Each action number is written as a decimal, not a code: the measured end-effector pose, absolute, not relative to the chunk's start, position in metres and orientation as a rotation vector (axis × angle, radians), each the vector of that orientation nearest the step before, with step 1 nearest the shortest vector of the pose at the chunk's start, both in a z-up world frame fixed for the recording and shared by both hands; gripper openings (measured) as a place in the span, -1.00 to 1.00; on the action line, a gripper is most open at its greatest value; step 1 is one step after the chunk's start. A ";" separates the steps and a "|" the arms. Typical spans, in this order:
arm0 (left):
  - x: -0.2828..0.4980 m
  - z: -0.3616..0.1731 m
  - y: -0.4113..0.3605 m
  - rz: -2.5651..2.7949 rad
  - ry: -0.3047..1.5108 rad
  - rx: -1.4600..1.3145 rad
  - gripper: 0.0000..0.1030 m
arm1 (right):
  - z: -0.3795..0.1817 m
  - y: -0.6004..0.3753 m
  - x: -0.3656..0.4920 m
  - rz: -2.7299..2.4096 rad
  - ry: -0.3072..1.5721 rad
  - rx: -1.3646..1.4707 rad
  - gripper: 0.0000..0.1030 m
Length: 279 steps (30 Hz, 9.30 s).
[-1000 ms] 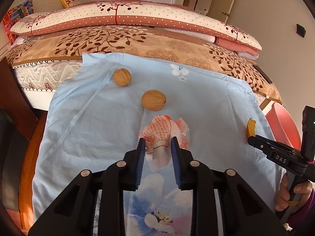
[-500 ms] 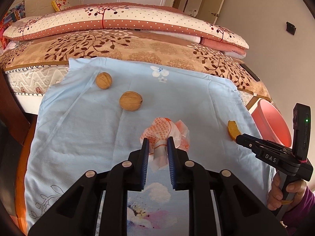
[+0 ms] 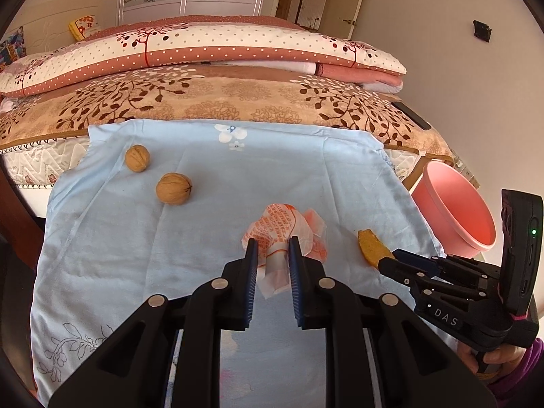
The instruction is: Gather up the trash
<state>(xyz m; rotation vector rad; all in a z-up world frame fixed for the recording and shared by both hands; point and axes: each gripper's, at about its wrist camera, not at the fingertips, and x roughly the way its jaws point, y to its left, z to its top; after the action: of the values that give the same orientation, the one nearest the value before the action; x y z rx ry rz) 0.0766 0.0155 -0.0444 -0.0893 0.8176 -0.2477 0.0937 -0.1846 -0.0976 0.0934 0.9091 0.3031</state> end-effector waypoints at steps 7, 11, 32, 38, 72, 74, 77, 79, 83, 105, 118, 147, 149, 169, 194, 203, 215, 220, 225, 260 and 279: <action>0.077 -0.034 -0.009 -0.257 0.778 -0.048 -0.66 | -0.087 -0.191 0.084 0.307 0.878 0.094 -0.65; 0.078 -0.030 -0.025 -0.279 0.759 -0.026 -0.66 | -0.083 -0.195 0.079 0.305 0.866 0.089 -0.74; 0.079 -0.035 -0.024 -0.314 0.769 -0.070 -0.65 | -0.103 -0.199 0.078 0.340 0.957 0.104 -0.14; 0.079 -0.039 -0.017 -0.309 0.781 -0.082 -0.66 | -0.109 -0.180 0.085 0.315 0.978 0.025 -0.21; 0.089 0.000 -0.109 -0.472 0.668 -0.004 -0.65 | -0.057 -0.276 0.069 0.136 0.783 0.160 -0.62; 0.091 0.003 -0.119 -0.485 0.659 0.006 -0.65 | -0.055 -0.291 0.069 0.102 0.772 0.180 -0.62; 0.095 0.006 -0.135 -0.506 0.649 0.020 -0.65 | -0.050 -0.313 0.069 0.053 0.753 0.208 -0.62; 0.097 0.007 -0.147 -0.523 0.647 0.029 -0.65 | -0.047 -0.327 0.069 0.020 0.742 0.224 -0.62; 0.100 0.008 -0.172 -0.556 0.635 0.054 -0.65 | -0.043 -0.351 0.067 -0.034 0.720 0.255 -0.62; 0.130 -0.021 -0.267 -0.647 0.718 0.083 -0.65 | -0.057 -0.421 0.072 -0.193 0.714 0.335 -0.62; 0.138 -0.036 -0.292 -0.660 0.747 0.125 -0.65 | -0.075 -0.434 0.083 -0.223 0.754 0.348 -0.61; 0.141 -0.030 -0.297 -0.665 0.761 0.075 -0.29 | -0.081 -0.444 0.083 -0.253 0.759 0.348 -0.58; 0.141 -0.030 -0.298 -0.662 0.761 0.078 -0.28 | -0.080 -0.446 0.082 -0.251 0.760 0.347 -0.58; 0.132 -0.013 -0.288 -0.636 0.672 0.077 -0.28 | -0.068 -0.439 0.069 -0.244 0.702 0.337 -0.19; 0.089 0.009 -0.237 -0.593 0.587 0.074 -0.28 | -0.023 -0.386 0.014 -0.322 0.505 0.204 0.35; 0.072 0.022 -0.208 -0.569 0.548 0.043 -0.28 | -0.014 -0.372 0.000 -0.322 0.476 0.192 0.42; 0.060 0.018 -0.182 -0.551 0.552 0.015 -0.28 | -0.008 -0.355 -0.010 -0.319 0.451 0.186 0.46; 0.060 0.015 -0.174 -0.544 0.562 0.002 -0.28 | -0.005 -0.347 -0.012 -0.316 0.438 0.176 0.46; 0.060 0.014 -0.170 -0.543 0.564 -0.006 -0.28 | -0.003 -0.342 -0.013 -0.316 0.431 0.167 0.46; 0.063 0.010 -0.166 -0.532 0.577 -0.018 -0.28 | -0.006 -0.341 -0.010 -0.315 0.443 0.167 0.46; 0.063 0.011 -0.164 -0.531 0.580 -0.020 -0.28 | -0.006 -0.337 -0.007 -0.307 0.448 0.156 0.46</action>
<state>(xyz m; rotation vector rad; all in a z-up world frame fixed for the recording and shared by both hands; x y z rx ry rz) 0.0629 -0.1639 0.0107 -0.0199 0.5797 -0.5307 -0.0071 -0.3367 -0.0061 0.1558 0.4479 -0.3074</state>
